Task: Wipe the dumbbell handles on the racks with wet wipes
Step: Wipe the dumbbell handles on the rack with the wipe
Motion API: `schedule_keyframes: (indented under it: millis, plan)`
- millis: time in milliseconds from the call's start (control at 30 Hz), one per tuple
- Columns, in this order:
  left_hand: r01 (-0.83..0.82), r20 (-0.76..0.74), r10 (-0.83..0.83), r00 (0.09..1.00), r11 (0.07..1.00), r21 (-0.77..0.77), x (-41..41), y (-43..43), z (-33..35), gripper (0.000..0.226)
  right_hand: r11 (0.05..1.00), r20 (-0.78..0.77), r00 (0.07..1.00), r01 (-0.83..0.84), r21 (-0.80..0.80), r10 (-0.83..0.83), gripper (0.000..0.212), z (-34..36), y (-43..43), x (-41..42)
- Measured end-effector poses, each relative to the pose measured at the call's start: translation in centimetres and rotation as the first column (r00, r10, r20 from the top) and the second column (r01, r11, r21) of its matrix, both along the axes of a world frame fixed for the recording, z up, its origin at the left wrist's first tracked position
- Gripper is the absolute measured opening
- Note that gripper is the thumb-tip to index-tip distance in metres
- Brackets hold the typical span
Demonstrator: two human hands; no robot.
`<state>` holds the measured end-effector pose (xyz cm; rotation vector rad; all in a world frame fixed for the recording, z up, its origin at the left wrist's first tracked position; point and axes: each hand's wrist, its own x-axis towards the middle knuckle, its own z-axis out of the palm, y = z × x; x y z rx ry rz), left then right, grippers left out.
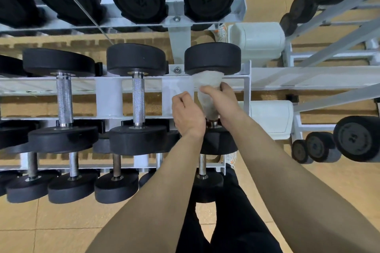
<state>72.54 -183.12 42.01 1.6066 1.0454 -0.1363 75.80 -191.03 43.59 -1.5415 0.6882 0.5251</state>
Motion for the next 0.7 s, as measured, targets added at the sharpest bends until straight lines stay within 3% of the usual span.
schedule_keyframes:
  millis: [100, 167, 267, 400, 533, 700]
  plan:
    - [0.075, 0.024, -0.073, 0.997, 0.991, -0.107, 0.1, 0.7, -0.1, 0.020, 0.997, 0.054, 0.996, -0.066, 0.042, 0.064, 0.048, 0.2, -1.4, -1.8]
    - [0.170, 0.070, -0.159, 0.985, 0.968, -0.186, 0.3, 1.0, -0.1, 0.032, 0.999, 0.033, 0.999, -0.039, -0.033, 0.040, 0.054, 0.0, -1.8, -2.0]
    - [0.347, 0.065, -0.342, 0.938, 0.904, -0.251, 1.1, 1.3, -0.3, 0.050, 0.987, 0.085, 0.996, 0.027, -0.158, -0.013, 0.027, 0.4, -2.3, -3.0]
    - [0.418, -0.013, -0.440, 0.898, 0.860, -0.292, 2.3, 1.6, -0.8, 0.066, 0.944, 0.171, 0.982, 0.134, -0.301, -0.085, 0.023, 0.3, -2.2, -5.4]
    - [0.483, 0.001, -0.533, 0.846, 0.765, -0.426, 3.1, 1.8, -1.5, 0.040, 0.859, 0.184, 0.971, 0.222, -0.461, -0.152, 0.017, -1.3, -1.3, -6.4]
    - [0.459, -0.036, -0.587, 0.809, 0.668, -0.586, 3.8, 0.8, -1.5, 0.046, 0.798, 0.236, 0.959, 0.264, -0.541, -0.157, 0.019, -1.2, -1.1, -6.1]
